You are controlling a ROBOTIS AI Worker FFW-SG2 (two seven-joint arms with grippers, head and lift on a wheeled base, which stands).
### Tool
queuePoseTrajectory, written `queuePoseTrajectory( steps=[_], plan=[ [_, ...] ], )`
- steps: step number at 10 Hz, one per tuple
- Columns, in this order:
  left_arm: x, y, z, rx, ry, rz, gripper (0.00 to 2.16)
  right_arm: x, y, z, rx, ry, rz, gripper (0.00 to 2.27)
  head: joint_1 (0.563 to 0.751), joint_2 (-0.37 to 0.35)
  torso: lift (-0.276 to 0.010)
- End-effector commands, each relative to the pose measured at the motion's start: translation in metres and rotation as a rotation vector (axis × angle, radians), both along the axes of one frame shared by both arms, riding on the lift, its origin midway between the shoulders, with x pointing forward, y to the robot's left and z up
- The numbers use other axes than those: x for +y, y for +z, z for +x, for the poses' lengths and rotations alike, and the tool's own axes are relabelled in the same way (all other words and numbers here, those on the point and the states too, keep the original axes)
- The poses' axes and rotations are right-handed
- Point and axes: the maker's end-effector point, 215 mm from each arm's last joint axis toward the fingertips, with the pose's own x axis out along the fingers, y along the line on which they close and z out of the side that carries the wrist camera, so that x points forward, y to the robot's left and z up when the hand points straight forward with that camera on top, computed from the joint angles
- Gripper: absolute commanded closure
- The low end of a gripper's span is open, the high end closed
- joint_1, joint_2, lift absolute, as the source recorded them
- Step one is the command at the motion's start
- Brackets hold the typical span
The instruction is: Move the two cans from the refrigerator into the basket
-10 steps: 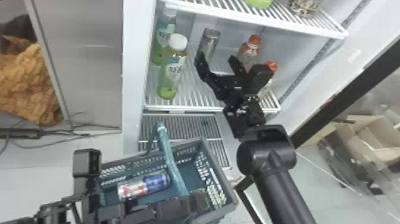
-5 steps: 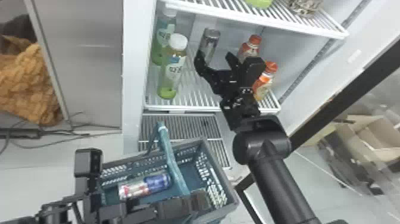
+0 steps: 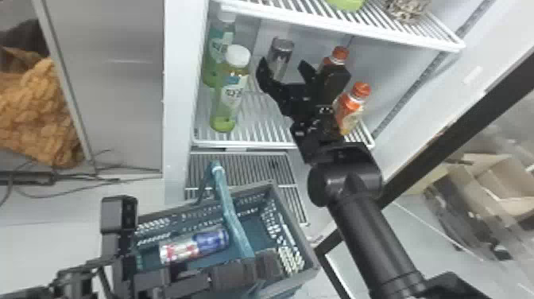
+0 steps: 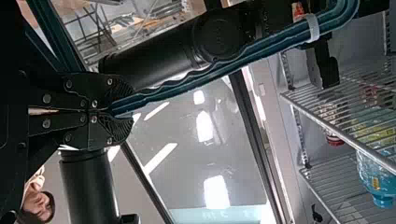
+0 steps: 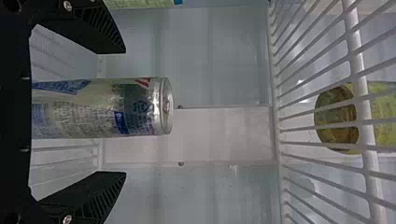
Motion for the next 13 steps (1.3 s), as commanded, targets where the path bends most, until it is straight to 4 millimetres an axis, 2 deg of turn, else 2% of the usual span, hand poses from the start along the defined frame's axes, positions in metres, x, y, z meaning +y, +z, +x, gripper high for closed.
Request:
queuePoseTrajectory(
  steps=[1,2,4,6,9,11,13],
  plan=[
    [-0.001,0.000,0.000,0.000,-0.002,-0.001,1.16,0.001,-0.002,0.004,0.007,-0.001,-0.003,0.09,0.695,-0.350,-0.276],
    [-0.001,0.001,0.000,-0.003,-0.002,-0.001,1.16,0.001,-0.006,0.005,0.015,-0.003,-0.001,0.20,0.695,-0.350,-0.276],
    [-0.001,0.001,0.000,-0.003,-0.002,-0.001,1.16,-0.001,-0.008,0.006,0.021,-0.007,0.004,0.79,0.695,-0.350,-0.276],
    [0.000,0.000,0.000,-0.003,-0.002,0.001,1.16,-0.002,-0.008,0.006,0.021,-0.008,0.009,0.81,0.695,-0.350,-0.276],
    [-0.001,0.001,0.000,-0.003,-0.002,-0.001,1.16,0.003,0.003,0.002,-0.001,0.000,0.013,0.81,0.695,-0.350,-0.276],
    [0.000,0.000,0.000,-0.001,0.000,0.001,1.16,-0.001,0.009,-0.011,-0.009,-0.003,0.025,0.81,0.695,-0.350,-0.276],
    [0.001,-0.001,0.000,0.004,0.003,-0.001,1.16,-0.008,0.002,-0.033,0.019,-0.001,0.031,0.81,0.695,-0.350,-0.276]
  ],
)
